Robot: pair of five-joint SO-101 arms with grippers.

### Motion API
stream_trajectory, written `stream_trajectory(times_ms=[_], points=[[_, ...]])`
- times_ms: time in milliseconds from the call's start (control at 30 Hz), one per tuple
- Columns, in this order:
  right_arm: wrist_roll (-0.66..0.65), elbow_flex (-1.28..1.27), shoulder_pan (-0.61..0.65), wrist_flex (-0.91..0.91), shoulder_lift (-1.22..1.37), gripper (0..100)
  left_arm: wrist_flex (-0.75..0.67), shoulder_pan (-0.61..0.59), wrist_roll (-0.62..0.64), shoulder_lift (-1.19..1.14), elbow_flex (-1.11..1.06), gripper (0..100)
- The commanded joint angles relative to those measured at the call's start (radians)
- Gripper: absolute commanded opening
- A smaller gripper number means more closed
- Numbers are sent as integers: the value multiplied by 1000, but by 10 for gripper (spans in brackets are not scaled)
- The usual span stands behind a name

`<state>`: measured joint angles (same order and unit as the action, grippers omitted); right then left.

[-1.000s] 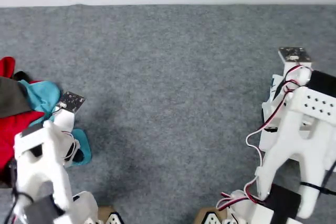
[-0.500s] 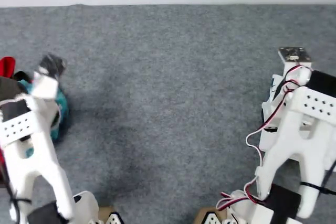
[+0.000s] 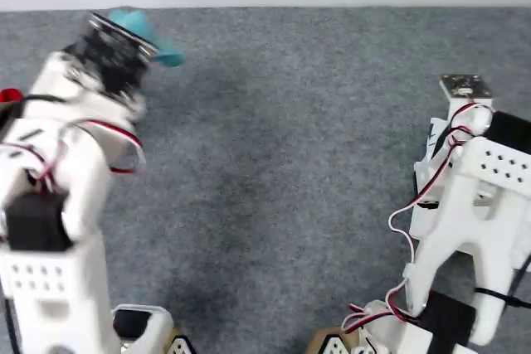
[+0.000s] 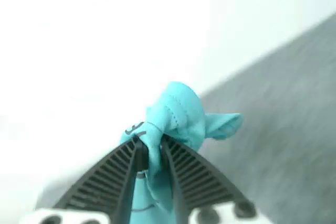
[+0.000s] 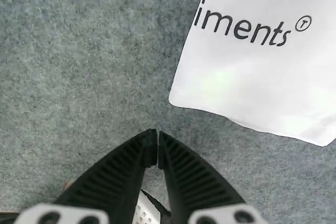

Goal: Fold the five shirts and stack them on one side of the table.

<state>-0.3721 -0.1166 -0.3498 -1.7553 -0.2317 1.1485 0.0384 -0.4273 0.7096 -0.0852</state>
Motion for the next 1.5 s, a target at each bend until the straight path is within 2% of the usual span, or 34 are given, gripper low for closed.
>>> stream_trajectory(times_ms=[0, 133, 333, 467, 600, 733, 867, 1033, 1100, 1267, 1467], points=[[11, 8, 8, -42, -45, 9, -71, 227, 12, 74, 54, 6], [11, 8, 8, -42, -45, 9, -74, 353, 11, 86, 48, 6], [11, 8, 10, -42, -45, 9, 54, 362, -58, 97, -82, 6], [11, 8, 50, -42, -45, 9, 152, 239, -69, 97, -202, 6], [11, 8, 157, -42, -44, 9, 218, 57, -72, 97, -354, 6], [20, 8, 286, -41, -35, 9, 227, -130, -75, 97, -487, 8], [92, 8, 383, -39, -35, 9, 233, -302, -75, 97, -536, 13], [97, 6, 499, -44, -38, 10, 242, -494, -72, 97, -538, 165], [97, 6, 539, -45, -38, 42, 242, -563, -71, 97, -539, 194], [97, -63, 631, -45, -45, 201, 242, -701, -75, 92, -541, 195], [97, -232, 769, -42, -35, 209, 235, -832, -75, 95, -568, 192]])
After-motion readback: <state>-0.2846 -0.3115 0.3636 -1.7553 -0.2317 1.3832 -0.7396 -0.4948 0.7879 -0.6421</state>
